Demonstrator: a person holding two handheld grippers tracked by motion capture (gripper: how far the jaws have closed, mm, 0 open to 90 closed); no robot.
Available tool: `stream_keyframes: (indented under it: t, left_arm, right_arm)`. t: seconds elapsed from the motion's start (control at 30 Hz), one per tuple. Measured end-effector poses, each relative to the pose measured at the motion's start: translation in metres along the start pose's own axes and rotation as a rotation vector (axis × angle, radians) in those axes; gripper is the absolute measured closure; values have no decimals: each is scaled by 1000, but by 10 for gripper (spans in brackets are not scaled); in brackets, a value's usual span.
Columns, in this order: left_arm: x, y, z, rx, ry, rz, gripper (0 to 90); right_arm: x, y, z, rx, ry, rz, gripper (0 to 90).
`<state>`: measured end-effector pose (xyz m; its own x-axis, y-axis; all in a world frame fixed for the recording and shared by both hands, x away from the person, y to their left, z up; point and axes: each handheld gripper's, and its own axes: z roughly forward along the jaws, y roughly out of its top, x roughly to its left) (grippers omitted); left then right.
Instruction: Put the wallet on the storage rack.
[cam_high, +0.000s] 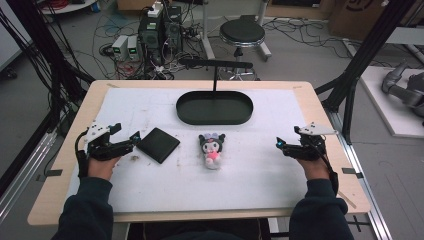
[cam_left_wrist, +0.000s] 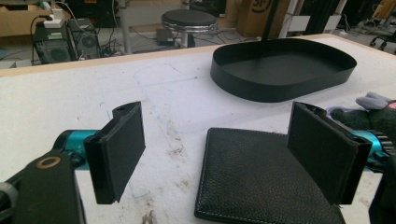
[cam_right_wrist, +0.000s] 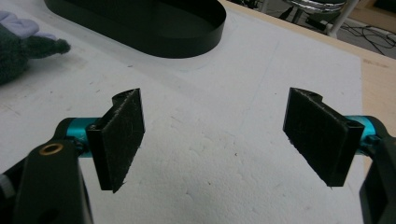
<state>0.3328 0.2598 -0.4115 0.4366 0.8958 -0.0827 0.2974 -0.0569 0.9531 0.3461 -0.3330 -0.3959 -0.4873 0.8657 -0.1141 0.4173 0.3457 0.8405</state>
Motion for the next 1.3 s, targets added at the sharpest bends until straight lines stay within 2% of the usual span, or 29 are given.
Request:
stream_keyframes:
  t: [0.1,0.37,0.5,0.6,0.67,0.8,0.9,1.03,1.1,1.2,1.3]
  left_arm:
    - [0,-1,2,10,-4,0,200]
    - [-1,-3,9,44,-29,-16,286]
    - [-4,-5,13,77,-28,-32,286]
    - [-9,-4,15,85,-46,-16,287]
    - [-13,-4,17,89,-72,-5,336]
    - [-25,-4,22,112,-142,41,403]
    - [-32,-5,26,127,-167,59,431]
    - [-43,-7,34,151,-181,82,415]
    - [-50,-8,40,166,-186,98,377]
    - [-61,-11,51,198,-181,124,346]
    - [-70,-16,62,247,-158,167,315]
  right_arm:
    - [0,0,0,0,0,3,211]
    - [-2,-2,1,-2,8,7,211]
    - [-1,-3,1,3,12,9,211]
    - [-1,-3,0,7,12,2,211]
    - [1,-4,0,14,9,-1,211]
    - [2,-5,1,27,6,-18,211]
    - [4,-5,1,31,4,-21,211]
    - [7,-5,-1,34,5,-25,212]
    - [7,-5,-2,31,2,-23,212]
    - [8,-5,-3,31,3,-25,212]
    - [8,-6,-4,32,4,-24,211]
